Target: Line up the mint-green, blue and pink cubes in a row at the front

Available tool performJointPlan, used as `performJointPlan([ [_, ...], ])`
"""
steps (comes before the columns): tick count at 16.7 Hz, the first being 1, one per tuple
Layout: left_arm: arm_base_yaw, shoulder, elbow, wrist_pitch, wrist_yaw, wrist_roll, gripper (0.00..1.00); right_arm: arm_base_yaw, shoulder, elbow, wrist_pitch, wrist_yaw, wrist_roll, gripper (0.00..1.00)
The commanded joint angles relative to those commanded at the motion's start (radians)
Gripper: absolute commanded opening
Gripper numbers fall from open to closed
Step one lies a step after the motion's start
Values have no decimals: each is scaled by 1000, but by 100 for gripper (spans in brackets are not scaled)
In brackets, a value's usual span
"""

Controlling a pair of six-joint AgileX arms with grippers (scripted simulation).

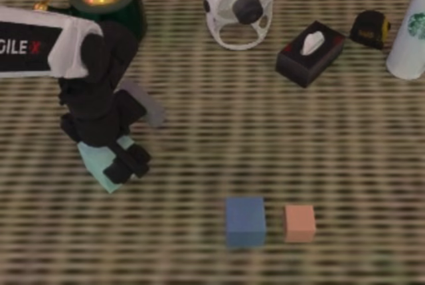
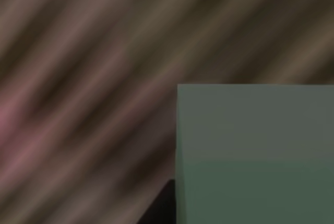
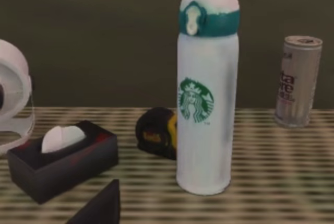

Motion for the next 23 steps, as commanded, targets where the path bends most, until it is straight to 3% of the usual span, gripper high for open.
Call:
performJointPlan([
  [2, 0, 0, 0, 0, 0, 0, 0, 0, 0, 0, 0, 0, 0, 100],
  [11, 0, -14, 5, -10, 4, -2, 0, 0, 0, 0, 0, 0, 0, 100],
  [18, 16, -99, 138, -237, 4, -5, 0, 0, 0, 0, 0, 0, 0, 100],
  [23, 13, -111, 152, -257, 3, -3, 0, 0, 0, 0, 0, 0, 0, 100],
])
